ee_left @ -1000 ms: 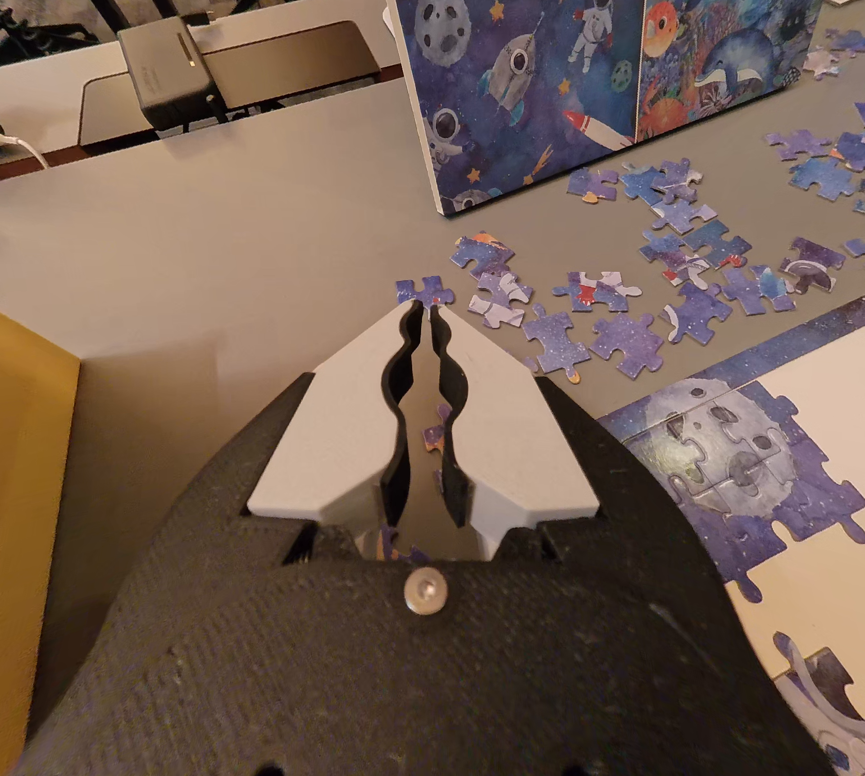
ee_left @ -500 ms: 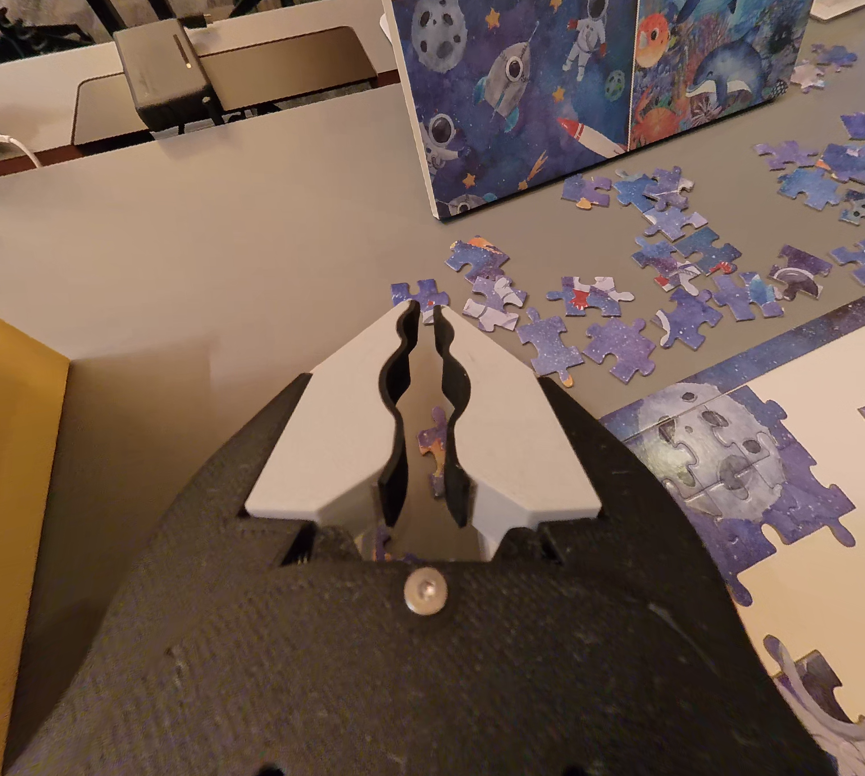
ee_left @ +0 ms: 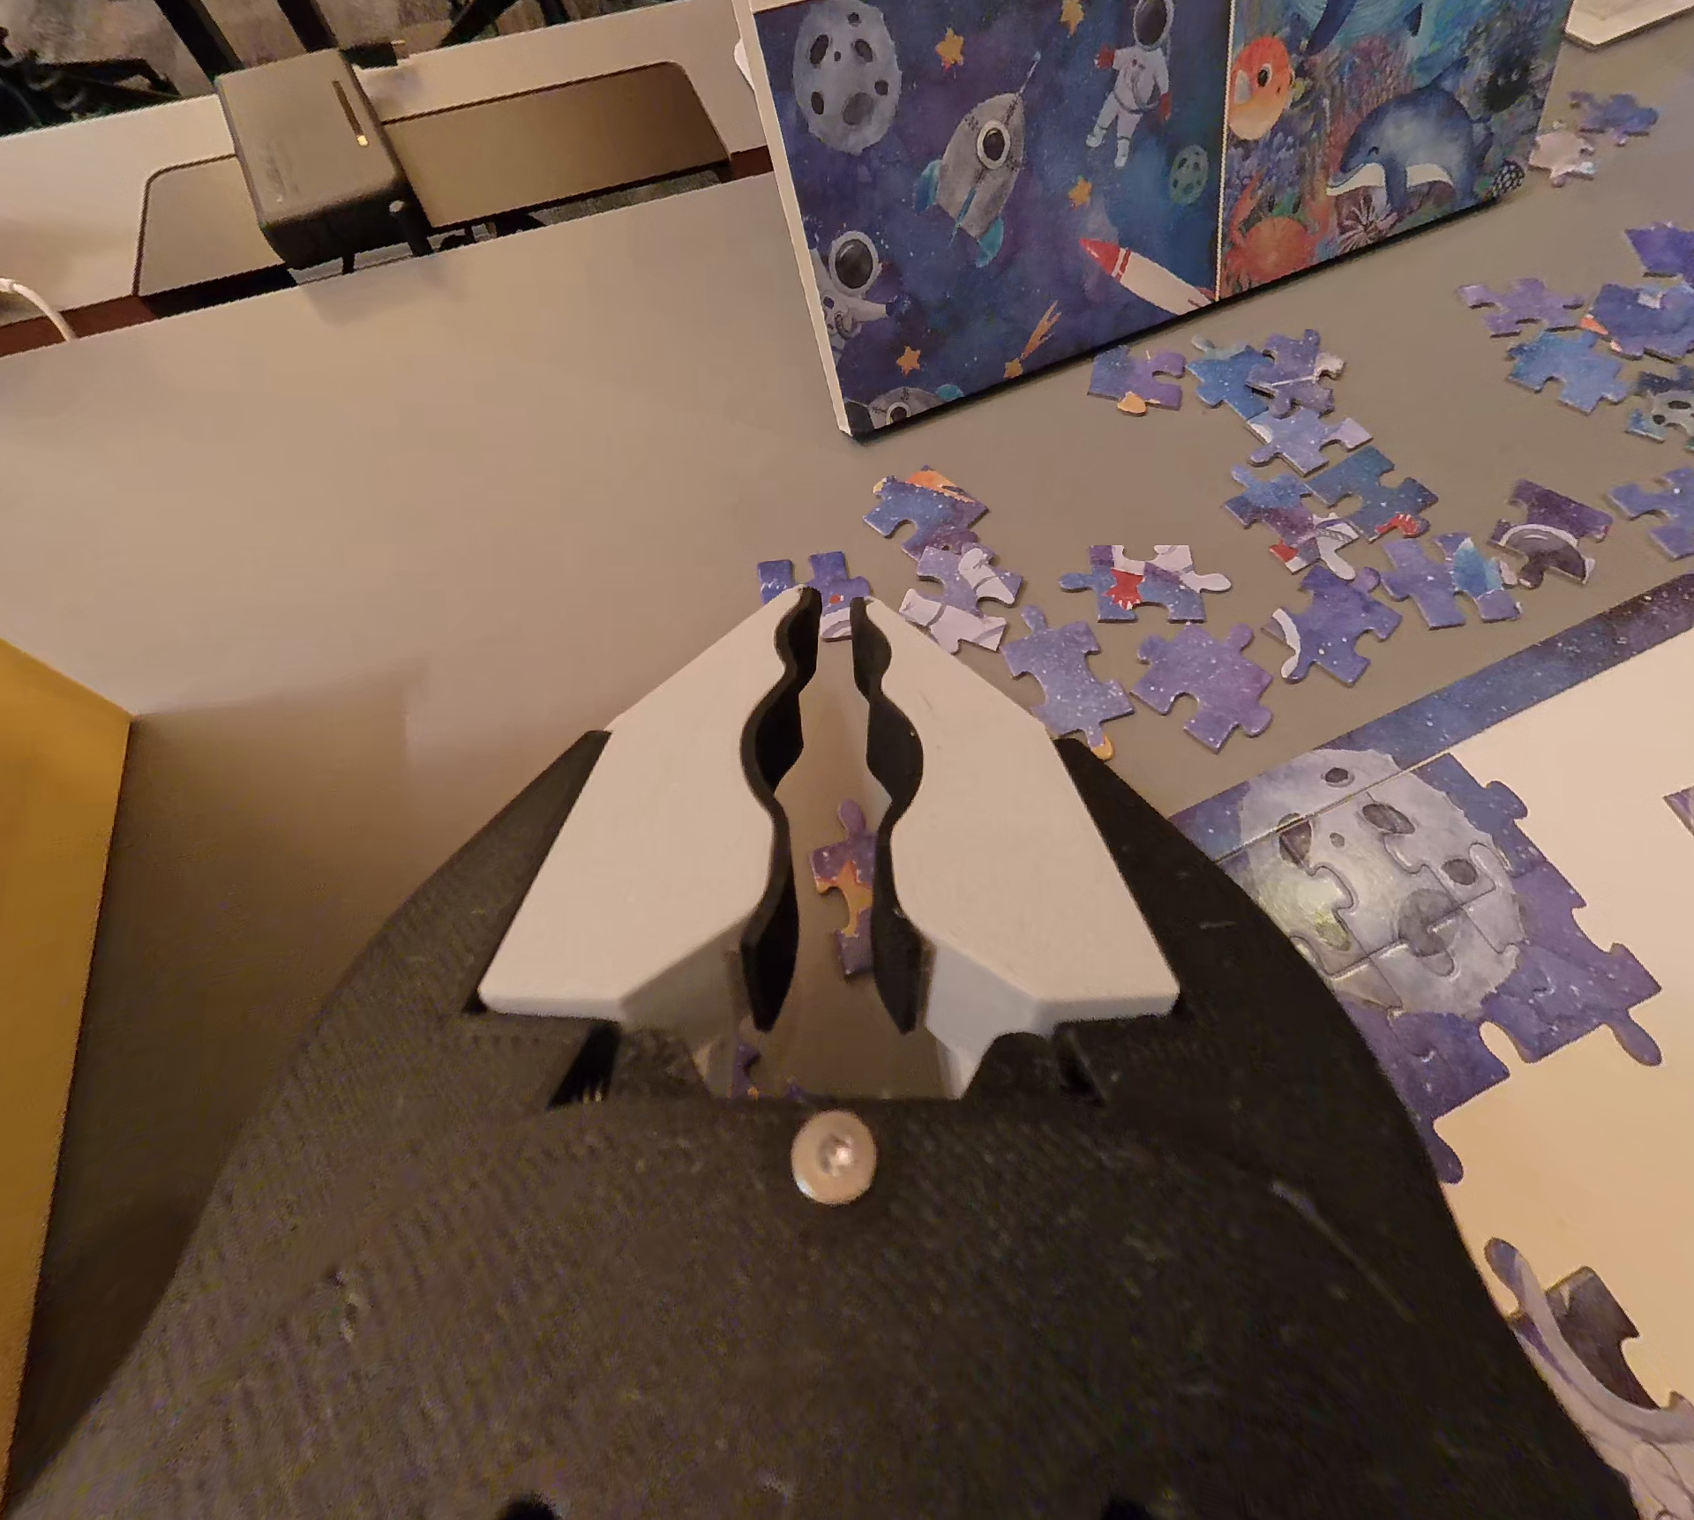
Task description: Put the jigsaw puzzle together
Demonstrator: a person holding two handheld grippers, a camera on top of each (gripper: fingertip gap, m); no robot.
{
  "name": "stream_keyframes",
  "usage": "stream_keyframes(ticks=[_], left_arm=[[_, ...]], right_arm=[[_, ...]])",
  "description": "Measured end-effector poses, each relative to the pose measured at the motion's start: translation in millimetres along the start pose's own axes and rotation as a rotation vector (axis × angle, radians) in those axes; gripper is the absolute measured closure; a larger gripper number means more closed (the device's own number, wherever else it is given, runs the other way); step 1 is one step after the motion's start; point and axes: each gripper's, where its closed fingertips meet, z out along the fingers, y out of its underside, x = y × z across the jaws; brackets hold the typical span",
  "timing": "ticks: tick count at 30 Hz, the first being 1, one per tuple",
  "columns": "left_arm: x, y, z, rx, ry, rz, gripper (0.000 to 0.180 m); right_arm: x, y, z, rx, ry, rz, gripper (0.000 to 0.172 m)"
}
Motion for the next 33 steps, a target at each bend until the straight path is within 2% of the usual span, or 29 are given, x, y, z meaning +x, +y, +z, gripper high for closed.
stream_keyframes(ticks=[13,25,30,33], left_arm=[[0,4,2,-0.024,-0.002,0.006,0.174],[1,4,2,-0.021,0.0,0.01,0.174],[1,4,2,-0.018,0.0,0.01,0.174],[1,3,2,-0.018,0.0,0.011,0.174]], right_arm=[[-19,20,15,-0.091,-0.087,0.004,0.167],[-15,14,11,-0.056,-0.068,0.022,0.169],[26,-14,-14,0.081,0.184,-0.023,0.165],[42,-30,-34,0.185,0.235,0.037,0.163]])
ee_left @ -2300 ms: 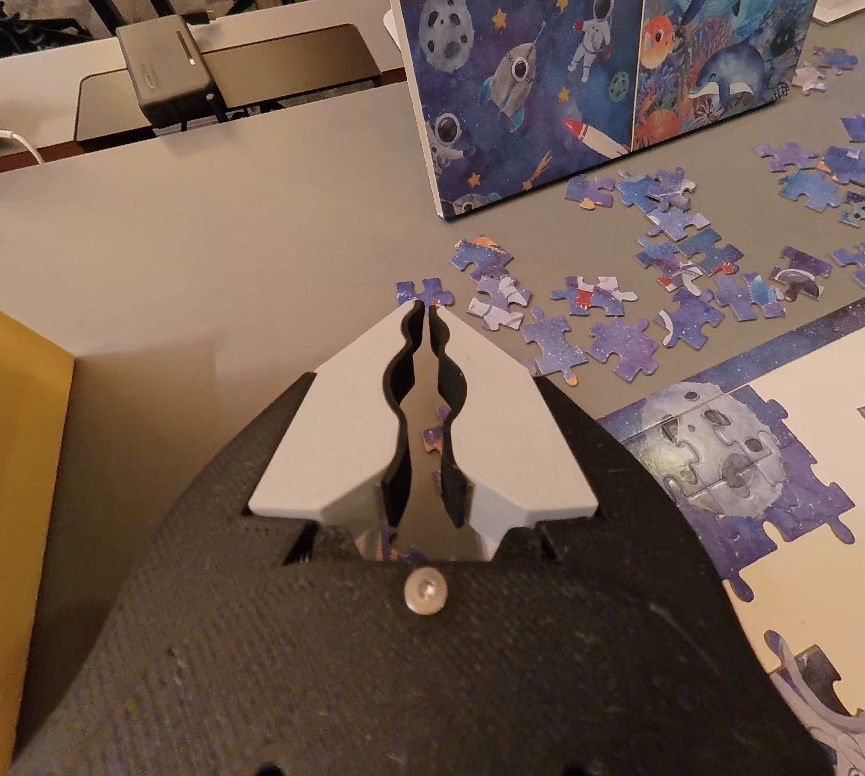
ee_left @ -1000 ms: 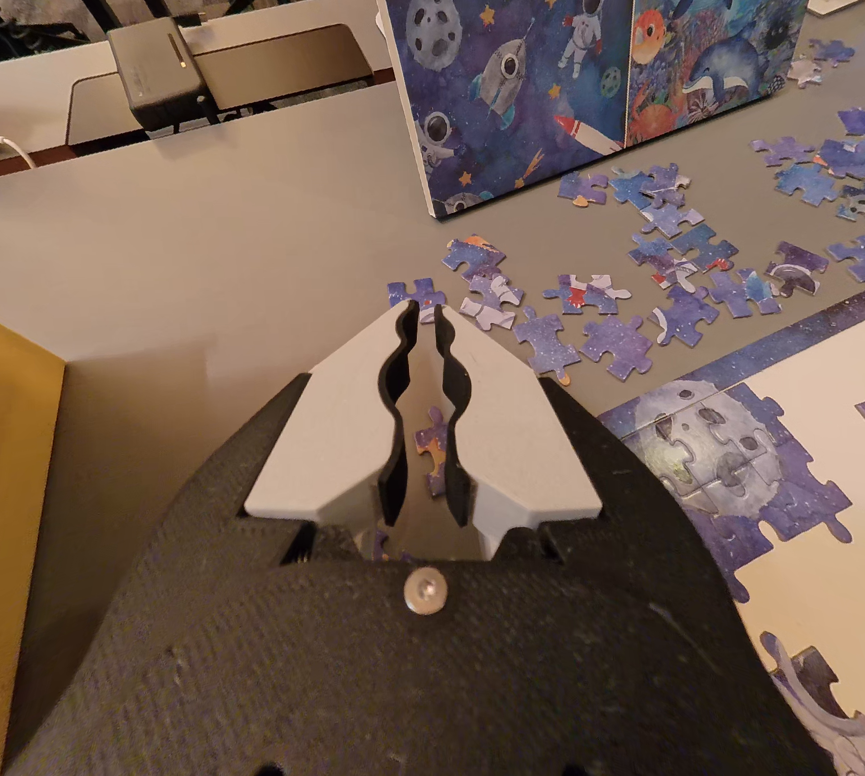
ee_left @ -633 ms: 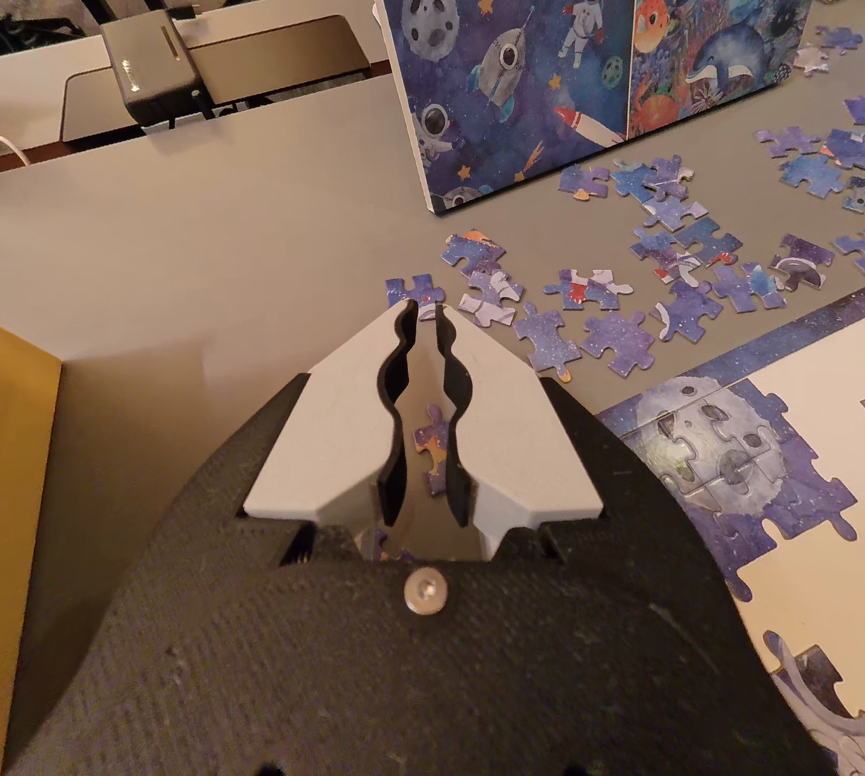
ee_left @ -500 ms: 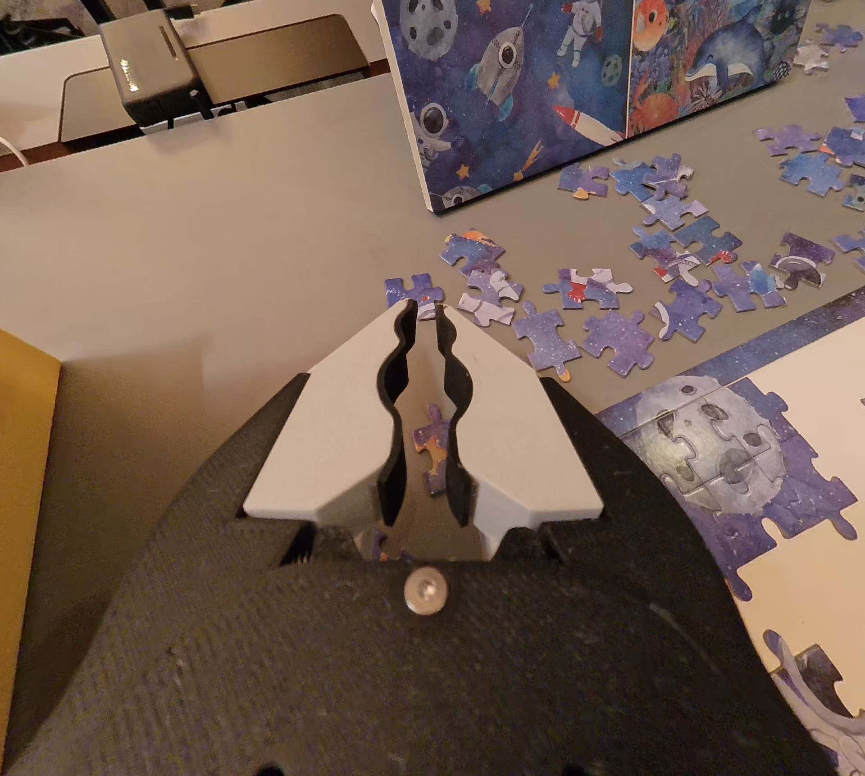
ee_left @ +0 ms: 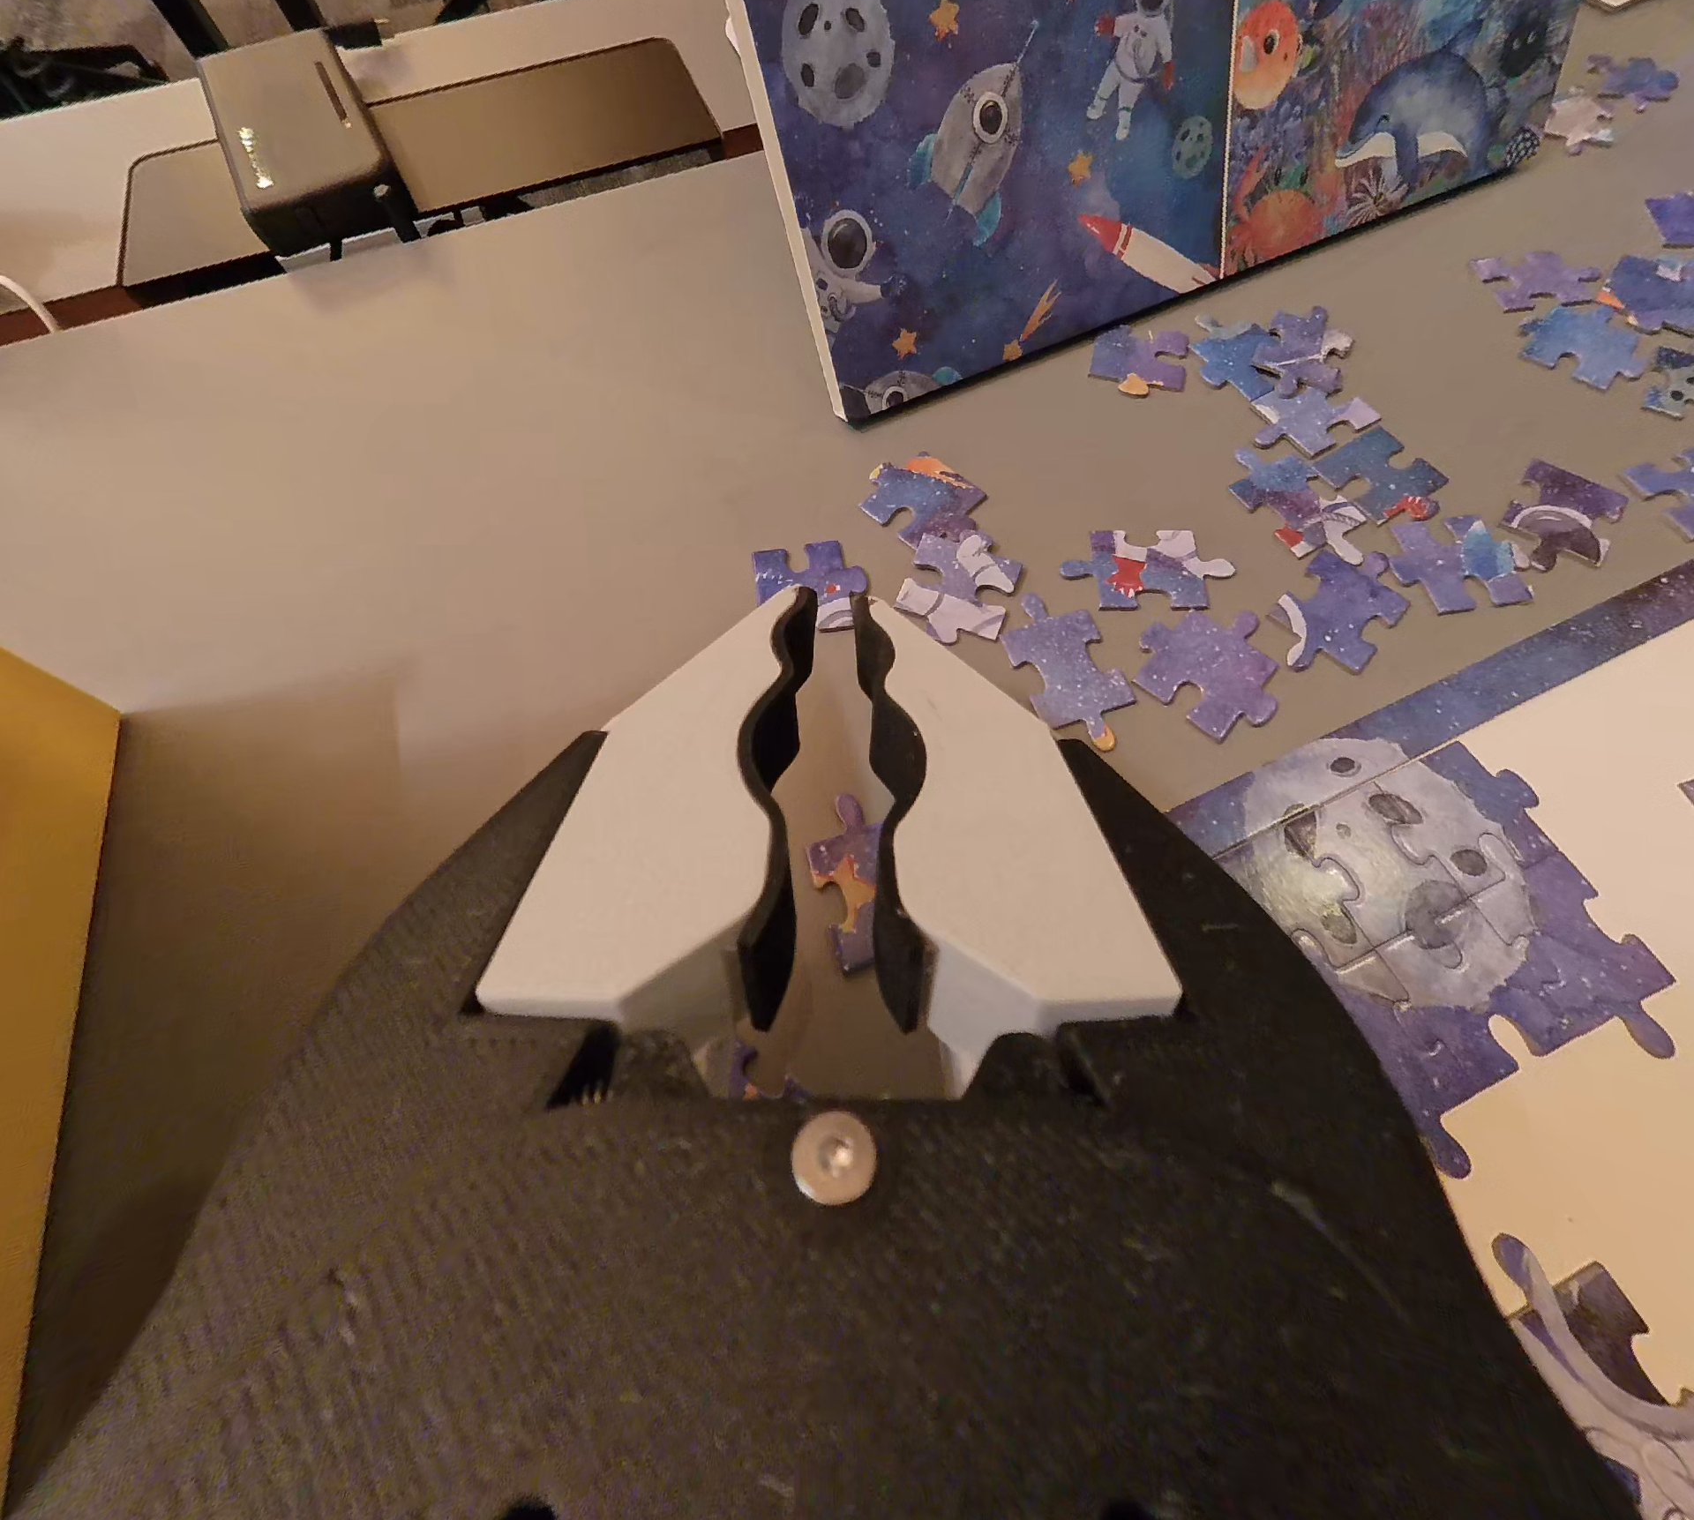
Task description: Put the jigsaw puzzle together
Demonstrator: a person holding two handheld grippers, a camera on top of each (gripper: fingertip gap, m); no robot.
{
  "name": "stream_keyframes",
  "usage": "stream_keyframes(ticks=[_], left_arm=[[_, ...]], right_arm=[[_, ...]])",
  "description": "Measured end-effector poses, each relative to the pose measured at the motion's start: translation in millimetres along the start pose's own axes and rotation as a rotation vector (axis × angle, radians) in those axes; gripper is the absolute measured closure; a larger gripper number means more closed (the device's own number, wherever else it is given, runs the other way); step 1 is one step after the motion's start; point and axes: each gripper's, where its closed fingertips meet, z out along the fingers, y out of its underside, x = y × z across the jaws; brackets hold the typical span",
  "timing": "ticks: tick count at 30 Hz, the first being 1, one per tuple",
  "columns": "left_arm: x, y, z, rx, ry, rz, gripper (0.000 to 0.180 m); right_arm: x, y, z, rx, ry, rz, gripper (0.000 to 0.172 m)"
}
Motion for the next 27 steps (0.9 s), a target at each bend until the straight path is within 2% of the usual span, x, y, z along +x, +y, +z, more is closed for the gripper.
stream_keyframes(ticks=[5,27], left_arm=[[1,1,1,-0.004,-0.002,0.007,0.174],[3,1,2,-0.008,-0.002,0.02,0.174]], right_arm=[[6,-1,-2,0.021,-0.029,0.108,0.161],[-6,11,6,-0.05,-0.066,0.087,0.159]])
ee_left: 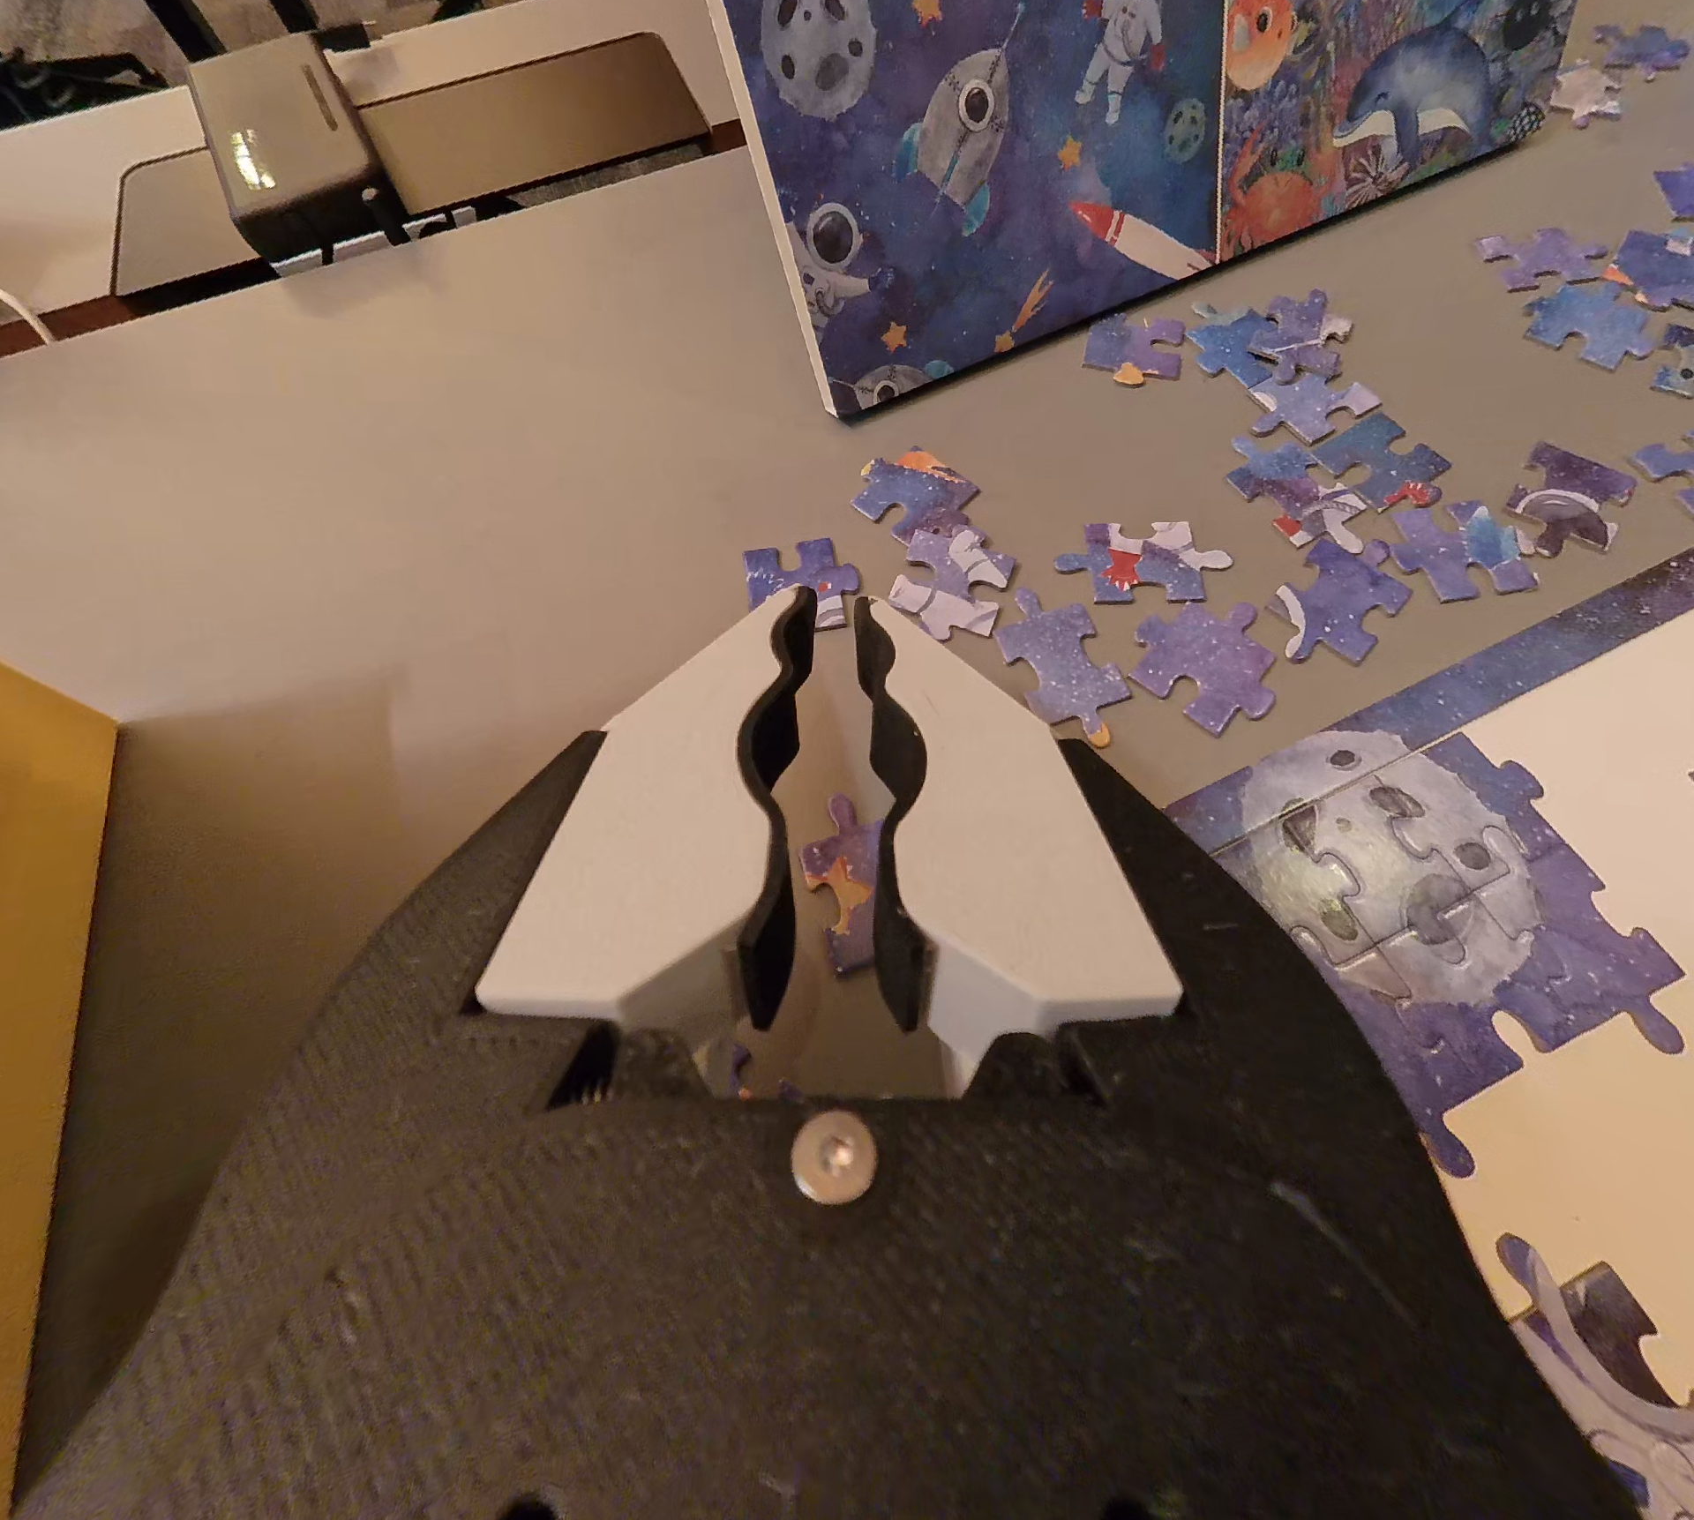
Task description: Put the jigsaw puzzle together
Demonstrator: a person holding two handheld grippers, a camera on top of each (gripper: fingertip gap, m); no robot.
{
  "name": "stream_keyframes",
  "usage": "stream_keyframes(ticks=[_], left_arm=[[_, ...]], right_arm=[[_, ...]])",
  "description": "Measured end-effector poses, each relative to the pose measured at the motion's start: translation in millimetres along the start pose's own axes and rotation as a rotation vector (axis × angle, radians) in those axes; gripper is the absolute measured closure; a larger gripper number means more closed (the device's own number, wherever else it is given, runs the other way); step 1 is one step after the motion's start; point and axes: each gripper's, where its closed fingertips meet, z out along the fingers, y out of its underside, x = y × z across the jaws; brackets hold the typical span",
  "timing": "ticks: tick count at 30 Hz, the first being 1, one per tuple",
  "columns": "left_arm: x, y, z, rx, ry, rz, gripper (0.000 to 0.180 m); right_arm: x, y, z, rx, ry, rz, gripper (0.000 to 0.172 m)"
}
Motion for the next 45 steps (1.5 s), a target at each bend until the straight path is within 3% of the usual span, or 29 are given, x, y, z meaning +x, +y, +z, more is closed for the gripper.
stream_keyframes(ticks=[18,25,45], left_arm=[[1,0,0,-0.002,-0.001,0.004,0.173],[0,0,0,0.001,-0.002,0.002,0.173],[1,1,1,-0.006,0.0,0.01,0.173]], right_arm=[[2,-5,-3,0.021,0.008,-0.003,0.159],[15,-22,-17,0.084,0.059,-0.04,0.16],[11,-5,-8,-0.006,0.037,-0.038,0.155]])
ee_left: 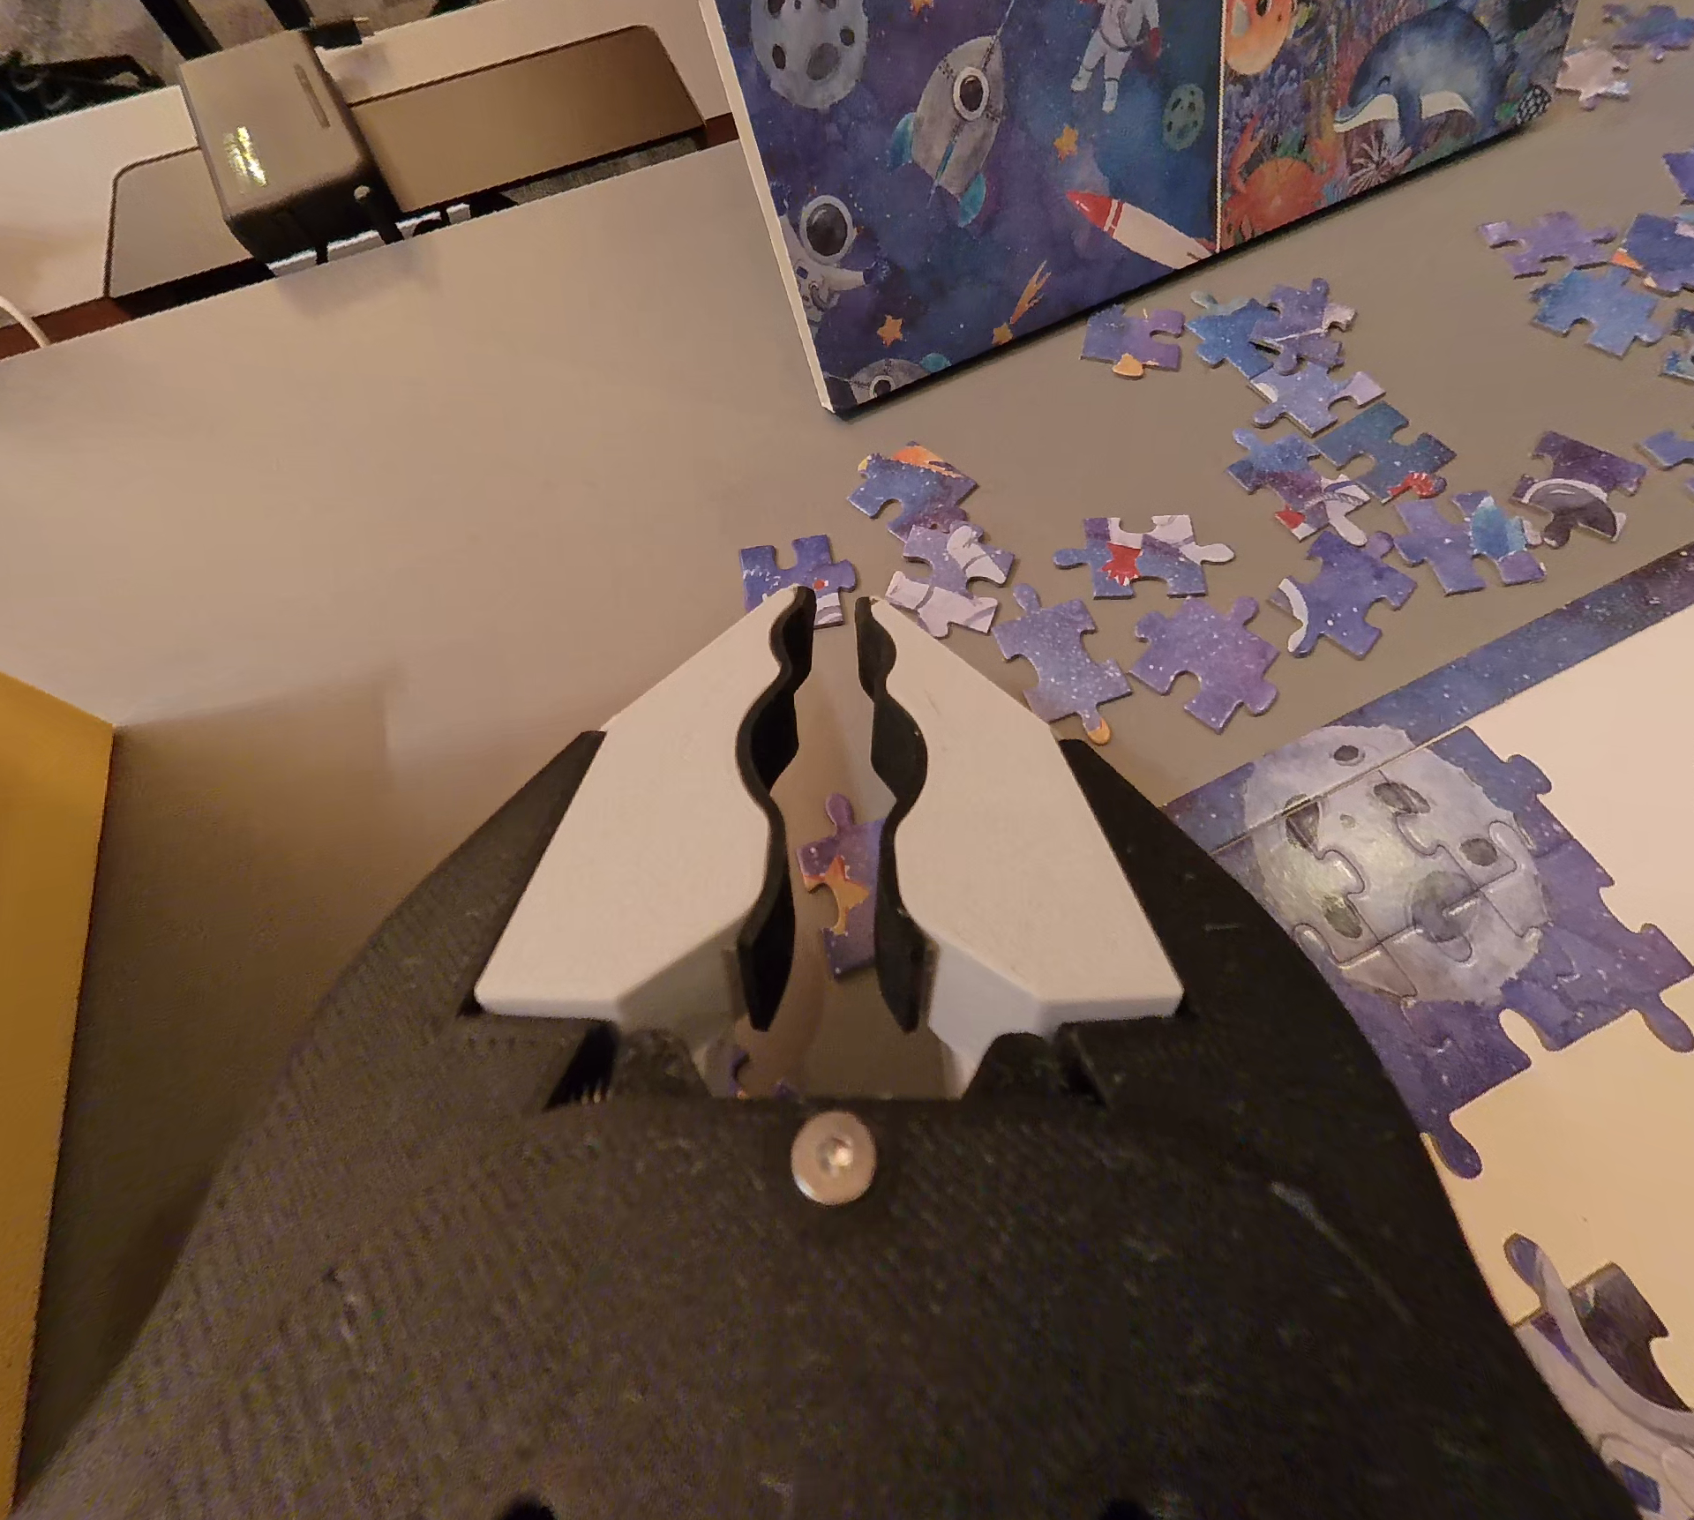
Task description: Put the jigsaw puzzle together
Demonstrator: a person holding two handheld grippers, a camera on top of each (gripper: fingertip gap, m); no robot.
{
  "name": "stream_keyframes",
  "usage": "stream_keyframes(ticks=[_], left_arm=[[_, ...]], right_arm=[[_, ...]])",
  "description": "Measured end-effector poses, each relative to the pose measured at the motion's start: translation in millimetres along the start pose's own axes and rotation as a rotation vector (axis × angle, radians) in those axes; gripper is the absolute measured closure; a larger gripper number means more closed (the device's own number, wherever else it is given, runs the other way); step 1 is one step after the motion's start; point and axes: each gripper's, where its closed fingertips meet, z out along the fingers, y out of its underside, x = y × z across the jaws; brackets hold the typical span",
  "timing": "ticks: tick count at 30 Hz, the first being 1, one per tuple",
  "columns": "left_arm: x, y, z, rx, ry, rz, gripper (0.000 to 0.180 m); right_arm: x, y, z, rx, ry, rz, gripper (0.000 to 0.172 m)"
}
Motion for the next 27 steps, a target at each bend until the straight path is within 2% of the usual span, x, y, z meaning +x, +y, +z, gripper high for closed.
stream_keyframes(ticks=[9,16,20,23,27], left_arm=[[0,-2,-2,0.015,0.003,-0.009,0.174],[-1,-2,-1,0.015,0.005,-0.012,0.174],[1,-1,0,0.004,0.005,0.001,0.174],[4,-2,0,0.007,0.009,0.003,0.174],[7,-3,0,0.01,0.013,0.009,0.174]], right_arm=[[3,31,-2,-0.162,0.042,0.066,0.138],[-28,85,-60,-0.486,0.047,0.063,0.127],[-31,114,-104,-0.671,0.048,-0.019,0.125],[-30,116,-115,-0.744,-0.003,-0.072,0.125],[-40,113,-115,-0.763,-0.095,-0.034,0.126]])
